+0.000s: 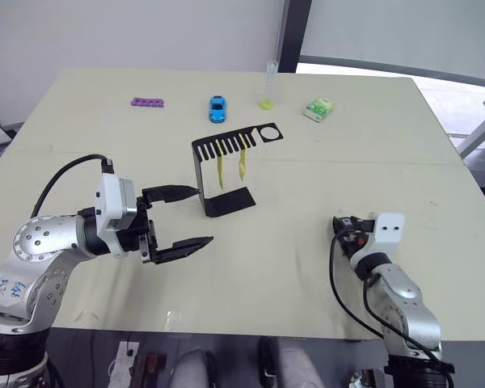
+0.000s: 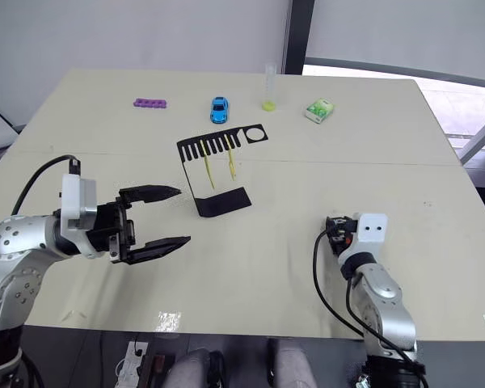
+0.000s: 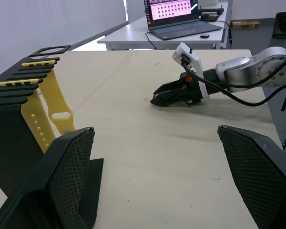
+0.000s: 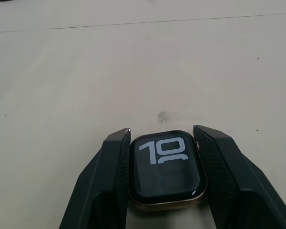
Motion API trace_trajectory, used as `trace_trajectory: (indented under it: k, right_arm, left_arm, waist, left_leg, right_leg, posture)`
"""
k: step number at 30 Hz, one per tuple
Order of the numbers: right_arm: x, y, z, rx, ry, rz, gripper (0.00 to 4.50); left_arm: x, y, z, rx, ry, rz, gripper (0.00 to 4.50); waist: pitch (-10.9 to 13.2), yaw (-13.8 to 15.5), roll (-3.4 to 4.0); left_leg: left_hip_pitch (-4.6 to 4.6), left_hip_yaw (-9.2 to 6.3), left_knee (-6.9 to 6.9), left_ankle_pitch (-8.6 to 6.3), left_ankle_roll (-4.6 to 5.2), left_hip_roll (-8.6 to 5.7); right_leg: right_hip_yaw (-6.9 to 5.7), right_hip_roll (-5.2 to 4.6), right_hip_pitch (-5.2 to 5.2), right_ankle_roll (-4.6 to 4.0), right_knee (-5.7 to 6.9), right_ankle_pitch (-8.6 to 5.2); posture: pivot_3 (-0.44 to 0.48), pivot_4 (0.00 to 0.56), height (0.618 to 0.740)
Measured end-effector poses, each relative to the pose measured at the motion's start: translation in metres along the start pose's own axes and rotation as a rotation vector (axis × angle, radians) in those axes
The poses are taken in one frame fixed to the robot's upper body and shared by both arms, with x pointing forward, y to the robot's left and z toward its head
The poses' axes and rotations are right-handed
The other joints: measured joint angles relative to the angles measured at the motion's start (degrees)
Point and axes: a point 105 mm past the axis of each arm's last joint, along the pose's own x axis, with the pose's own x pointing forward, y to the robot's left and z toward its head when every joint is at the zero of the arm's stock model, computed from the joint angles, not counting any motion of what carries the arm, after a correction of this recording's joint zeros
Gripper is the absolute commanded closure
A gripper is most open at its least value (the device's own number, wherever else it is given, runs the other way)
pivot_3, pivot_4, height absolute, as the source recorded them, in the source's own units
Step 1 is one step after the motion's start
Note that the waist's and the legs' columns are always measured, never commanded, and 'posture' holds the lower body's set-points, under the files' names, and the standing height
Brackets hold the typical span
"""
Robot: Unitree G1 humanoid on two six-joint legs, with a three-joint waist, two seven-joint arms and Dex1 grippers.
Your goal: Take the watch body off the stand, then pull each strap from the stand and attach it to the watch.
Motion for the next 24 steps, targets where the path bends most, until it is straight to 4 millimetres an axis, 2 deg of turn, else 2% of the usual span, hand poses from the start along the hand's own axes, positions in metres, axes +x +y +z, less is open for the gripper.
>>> trace_trajectory:
  k: [4, 11, 17, 24]
  right_arm:
    - [-0.001, 0.004, -0.002, -0.016, -0.009, 0.015, 2.93]
    - [0.0, 0.005, -0.002, -0.015, -0.026, 0.016, 2.93]
    - [0.003, 0.002, 0.003, -0.015, -0.037, 0.031, 0.02]
    - [-0.004, -0.01, 0.032, -0.017, -0.107, 0.142, 0.02]
  left_arm:
    - [0.001, -0.009, -0.005, -0.076, 0.008, -0.068, 0.0]
    - [0.001, -0.011, -0.006, -0.079, 0.02, -0.094, 0.0]
    - [-0.007, -0.012, -0.009, -0.104, 0.079, -0.113, 0.0]
    - [-0.028, -0.01, -0.022, -0.156, 0.124, -0.055, 0.0]
  waist:
    - [0.0, -0.01, 0.0]
    - [-0.01, -0.02, -0.02]
    - [0.01, -0.04, 0.02]
    - [0.02, 0.13, 0.03]
  left_leg:
    - [-0.01, 0.0, -0.01, 0.0, 0.0, 0.01]
    - [0.01, 0.0, 0.01, 0.0, 0.0, 0.01]
    - [0.01, 0.0, 0.01, 0.0, 0.0, 0.01]
    - [-0.01, -0.01, 0.01, -0.01, 0.02, 0.0]
  right_leg:
    - [0.0, 0.0, 0.0, 0.0, -0.01, 0.0]
    - [0.0, 0.0, 0.02, 0.0, 0.0, 0.0]
    - [0.01, 0.0, 0.0, -0.01, 0.01, 0.0]
    - [0.0, -0.02, 0.01, -0.01, -0.02, -0.01]
  posture:
    - [0.0, 0.15, 0.74]
    - [0.0, 0.15, 0.74]
    - [0.0, 0.15, 0.74]
    - [0.0, 0.15, 0.74]
